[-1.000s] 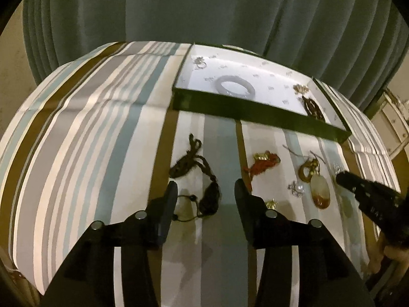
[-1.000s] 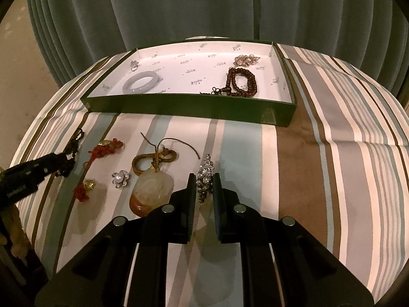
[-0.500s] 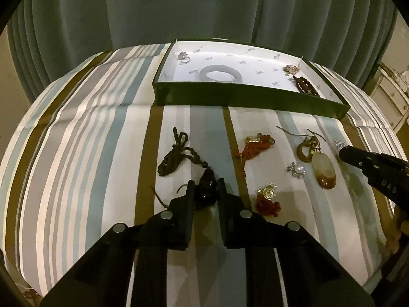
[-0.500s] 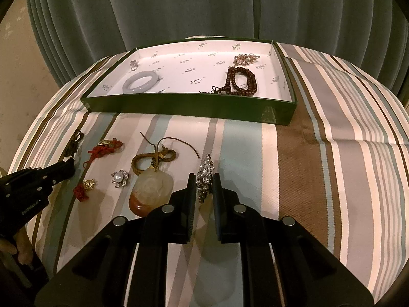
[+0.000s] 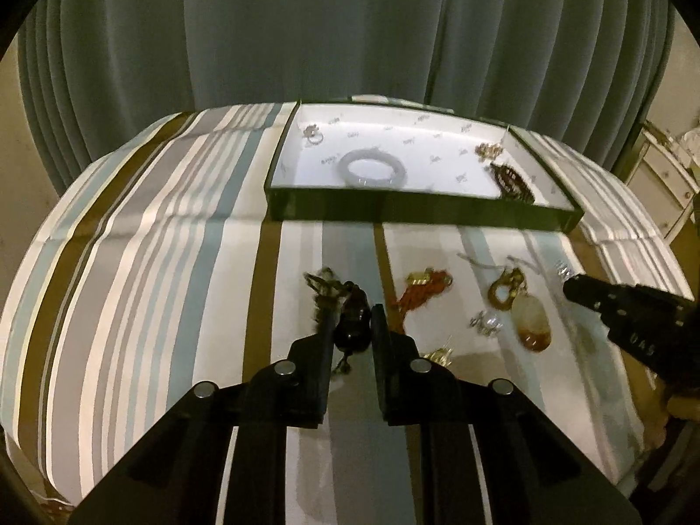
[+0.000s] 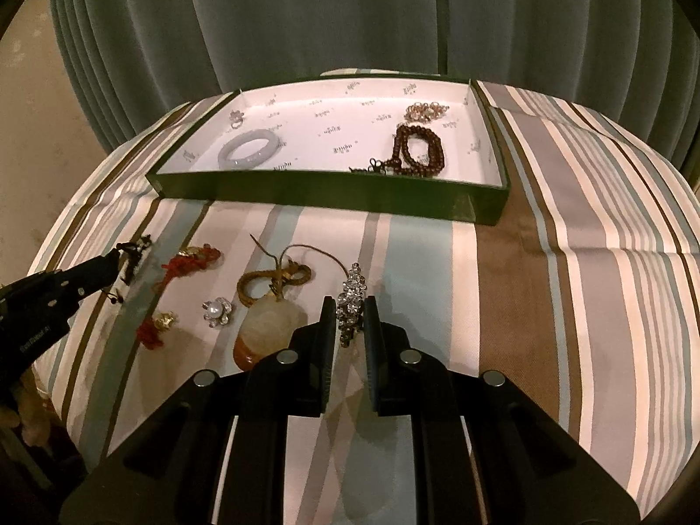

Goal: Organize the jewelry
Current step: 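Carry the pin with the right tool into the box while the left tool carries the pendant there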

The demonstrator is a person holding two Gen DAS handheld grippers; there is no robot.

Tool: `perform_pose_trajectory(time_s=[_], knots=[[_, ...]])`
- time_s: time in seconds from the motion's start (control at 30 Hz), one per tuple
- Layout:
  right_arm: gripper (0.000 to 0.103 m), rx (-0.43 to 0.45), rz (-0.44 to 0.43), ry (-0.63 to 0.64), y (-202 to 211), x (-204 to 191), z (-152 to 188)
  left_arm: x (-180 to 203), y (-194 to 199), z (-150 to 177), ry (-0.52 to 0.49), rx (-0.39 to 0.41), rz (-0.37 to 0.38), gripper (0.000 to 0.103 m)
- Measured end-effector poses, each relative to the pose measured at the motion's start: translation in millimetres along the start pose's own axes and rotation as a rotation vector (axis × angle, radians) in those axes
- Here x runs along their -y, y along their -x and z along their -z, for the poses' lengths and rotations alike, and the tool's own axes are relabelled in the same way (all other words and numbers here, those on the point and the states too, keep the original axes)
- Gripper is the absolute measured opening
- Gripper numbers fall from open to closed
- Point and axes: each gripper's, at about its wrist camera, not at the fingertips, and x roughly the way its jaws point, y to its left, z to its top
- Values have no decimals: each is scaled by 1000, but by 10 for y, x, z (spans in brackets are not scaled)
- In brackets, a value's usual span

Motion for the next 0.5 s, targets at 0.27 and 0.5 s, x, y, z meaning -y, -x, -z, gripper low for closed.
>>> perform_pose_trajectory(time_s=[0.27, 0.5], knots=[[13, 39, -11, 1, 117, -14, -130, 102, 170, -271, -10, 71, 34, 17], [13, 83, -15, 10, 191, -22, -332, 144, 163, -549, -19, 119, 55, 17]])
